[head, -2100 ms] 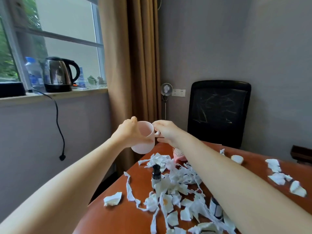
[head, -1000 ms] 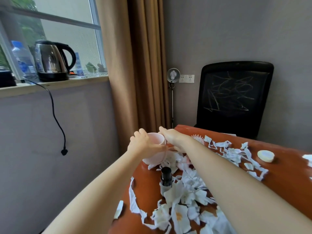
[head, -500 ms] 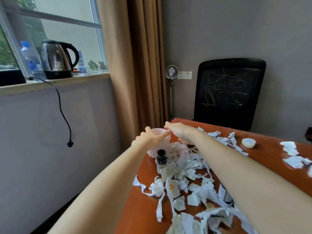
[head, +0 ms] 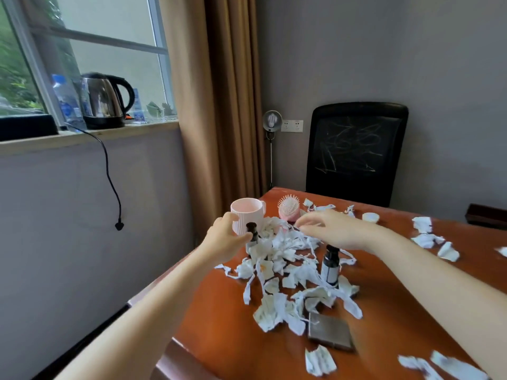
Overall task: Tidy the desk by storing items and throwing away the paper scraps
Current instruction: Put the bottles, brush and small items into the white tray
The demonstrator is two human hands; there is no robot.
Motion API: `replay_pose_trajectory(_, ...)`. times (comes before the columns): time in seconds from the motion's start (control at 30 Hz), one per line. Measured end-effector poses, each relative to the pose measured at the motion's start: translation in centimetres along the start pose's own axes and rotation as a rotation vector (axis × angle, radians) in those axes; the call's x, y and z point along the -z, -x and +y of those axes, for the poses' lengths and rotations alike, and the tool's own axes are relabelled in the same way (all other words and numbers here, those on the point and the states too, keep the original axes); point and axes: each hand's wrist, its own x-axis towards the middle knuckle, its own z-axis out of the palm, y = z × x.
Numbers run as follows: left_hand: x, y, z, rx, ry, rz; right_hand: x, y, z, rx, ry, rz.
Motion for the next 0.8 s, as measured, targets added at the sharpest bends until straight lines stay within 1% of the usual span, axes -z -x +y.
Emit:
replay_pose_trajectory(0.1,-1.5,2.3,-1.0,0.022,0.121,0.045,-1.1,2.7,1.5,-0.02,0.026,0.065)
replay_pose_trajectory(0.17,-2.8,3.2,-1.9,0.05,0.158,0.089,-2.2,4.0,2.4,-0.044,0.015,0.121)
replay_pose_trajectory(0.27,-4.8,3.9,-2.5,0.037,0.199,0.17,-4.2,4.7,3.4,-0.053,-0.074,0.268)
replay_pose_trajectory(0.37,-6.0,3.7,-2.5,0.025,0.294,0.28,-5.8,4.7,3.7,-0.052,-0.128,0.422)
replay_pose_trajectory(0.47,-6.3,2.8,-2.2,0.023,0.382,0.34,-6.6,4.2,4.0,-0.056,-0.125,0.513)
replay_pose_trajectory(0.57,-6.4,1.9,-2.2,0.001,0.398,0.356,-6.8,3.9,4.3,-0.061,-0.081,0.536)
replay_pose_trajectory(0.7,-6.9,0.7,-2.0,-0.085,0.396,0.346,-6.7,3.8,4.5,-0.057,-0.021,0.534)
replay_pose_trajectory(0.8,-7.1,0.0,-1.7,-0.125,0.388,0.359,-6.9,3.8,4.5,-0.05,-0.021,0.557)
